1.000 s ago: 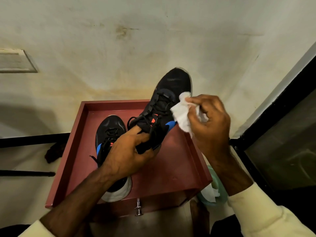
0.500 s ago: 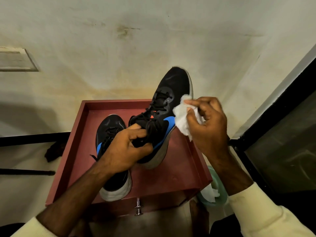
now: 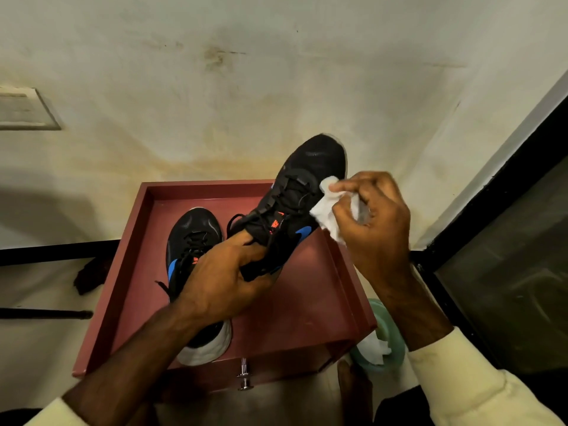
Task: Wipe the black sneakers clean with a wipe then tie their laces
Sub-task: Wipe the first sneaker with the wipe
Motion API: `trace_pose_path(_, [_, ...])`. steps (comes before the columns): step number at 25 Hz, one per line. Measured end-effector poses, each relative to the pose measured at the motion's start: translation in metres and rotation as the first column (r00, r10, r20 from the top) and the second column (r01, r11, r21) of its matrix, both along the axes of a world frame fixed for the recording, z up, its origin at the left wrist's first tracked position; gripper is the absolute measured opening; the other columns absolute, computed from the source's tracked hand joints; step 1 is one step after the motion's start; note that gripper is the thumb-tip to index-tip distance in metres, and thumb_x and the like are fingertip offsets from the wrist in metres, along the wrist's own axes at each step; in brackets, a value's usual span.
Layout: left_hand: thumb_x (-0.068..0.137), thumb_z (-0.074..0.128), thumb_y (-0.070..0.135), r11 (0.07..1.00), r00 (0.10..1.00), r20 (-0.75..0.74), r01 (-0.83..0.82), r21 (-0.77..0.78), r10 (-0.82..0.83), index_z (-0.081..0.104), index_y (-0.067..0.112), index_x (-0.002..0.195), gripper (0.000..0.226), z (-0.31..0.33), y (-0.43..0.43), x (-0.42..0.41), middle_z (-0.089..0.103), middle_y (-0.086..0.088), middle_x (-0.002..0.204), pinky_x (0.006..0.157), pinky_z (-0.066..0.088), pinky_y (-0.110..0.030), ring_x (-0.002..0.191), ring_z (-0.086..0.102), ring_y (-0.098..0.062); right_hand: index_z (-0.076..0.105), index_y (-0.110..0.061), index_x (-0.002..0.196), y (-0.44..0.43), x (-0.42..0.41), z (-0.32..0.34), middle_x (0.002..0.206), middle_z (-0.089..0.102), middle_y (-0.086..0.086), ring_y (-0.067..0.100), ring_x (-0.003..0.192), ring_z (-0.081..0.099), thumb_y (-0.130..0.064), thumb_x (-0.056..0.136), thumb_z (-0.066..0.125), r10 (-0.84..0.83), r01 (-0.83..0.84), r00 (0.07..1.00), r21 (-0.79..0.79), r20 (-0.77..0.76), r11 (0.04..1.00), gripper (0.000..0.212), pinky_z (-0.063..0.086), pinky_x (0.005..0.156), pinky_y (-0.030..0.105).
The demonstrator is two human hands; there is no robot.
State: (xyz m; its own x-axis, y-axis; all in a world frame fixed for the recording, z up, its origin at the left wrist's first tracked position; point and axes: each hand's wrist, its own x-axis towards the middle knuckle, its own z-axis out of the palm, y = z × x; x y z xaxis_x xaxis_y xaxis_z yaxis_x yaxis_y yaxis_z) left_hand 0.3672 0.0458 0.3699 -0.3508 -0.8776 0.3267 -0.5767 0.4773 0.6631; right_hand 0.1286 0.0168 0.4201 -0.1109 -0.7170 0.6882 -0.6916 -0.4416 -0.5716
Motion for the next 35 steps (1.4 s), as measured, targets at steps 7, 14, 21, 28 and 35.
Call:
trace_pose_path(7, [0.08,0.076,0.039,0.998,0.965,0.259,-0.012,-0.069,0.03,0.078,0.028,0.105,0.028,-0.005,0.007,-0.009,0.064,0.019,0.119,0.068,0.059,-0.029,0.091,0.071,-0.011,0.075,-0.01,0.122,-0.007,-0.001,0.001,0.116,0.05,0.0,-0.007,0.107,0.052,-0.003,0.097,0.062,-0.005,0.006,1.0,0.041,-0.013,0.999,0.029,0.049,0.096,0.013])
trace_pose_path(14, [0.07,0.071,0.036,0.983,0.922,0.385,0.026,-0.182,0.047,0.078,0.025,0.091,0.024,0.0,0.009,-0.018,0.068,0.012,0.107,0.051,0.056,-0.029,0.076,0.071,-0.017,0.075,-0.007,0.118,-0.005,-0.004,0.009,0.119,0.051,0.002,-0.004,0.113,0.056,-0.003,0.098,0.063,-0.1,0.105,0.991,-0.055,0.084,0.993,0.024,0.048,0.101,0.013])
trace_pose_path(21, [0.067,0.081,0.023,0.971,0.891,0.448,0.032,-0.237,0.08,0.078,0.021,0.09,0.023,-0.006,0.009,-0.025,0.07,0.003,0.104,0.05,0.056,-0.031,0.077,0.071,-0.021,0.076,-0.009,0.117,-0.005,-0.005,0.008,0.118,0.054,0.001,-0.008,0.112,0.054,-0.003,0.097,0.064,-0.043,0.046,0.999,-0.089,0.032,0.995,0.024,0.05,0.099,0.018])
trace_pose_path(28, [0.065,0.083,0.026,0.974,0.913,0.401,0.029,-0.227,0.067,0.077,0.023,0.089,0.025,-0.009,0.009,-0.024,0.068,0.006,0.101,0.047,0.057,-0.032,0.073,0.069,-0.019,0.078,-0.006,0.106,-0.001,-0.003,0.008,0.112,0.059,0.007,0.009,0.106,0.061,0.002,0.091,0.067,0.003,-0.011,0.996,-0.083,-0.089,0.996,0.021,0.048,0.092,0.013])
trace_pose_path(35, [0.07,0.081,0.032,0.986,0.943,0.324,-0.019,-0.167,0.073,0.075,0.025,0.089,0.021,-0.006,0.01,-0.02,0.064,0.014,0.105,0.052,0.047,-0.021,0.074,0.067,-0.013,0.076,-0.01,0.108,-0.005,-0.011,0.001,0.116,0.056,0.001,0.011,0.108,0.06,-0.006,0.095,0.065,-0.049,0.056,0.994,0.07,-0.097,0.996,0.018,0.044,0.091,0.004])
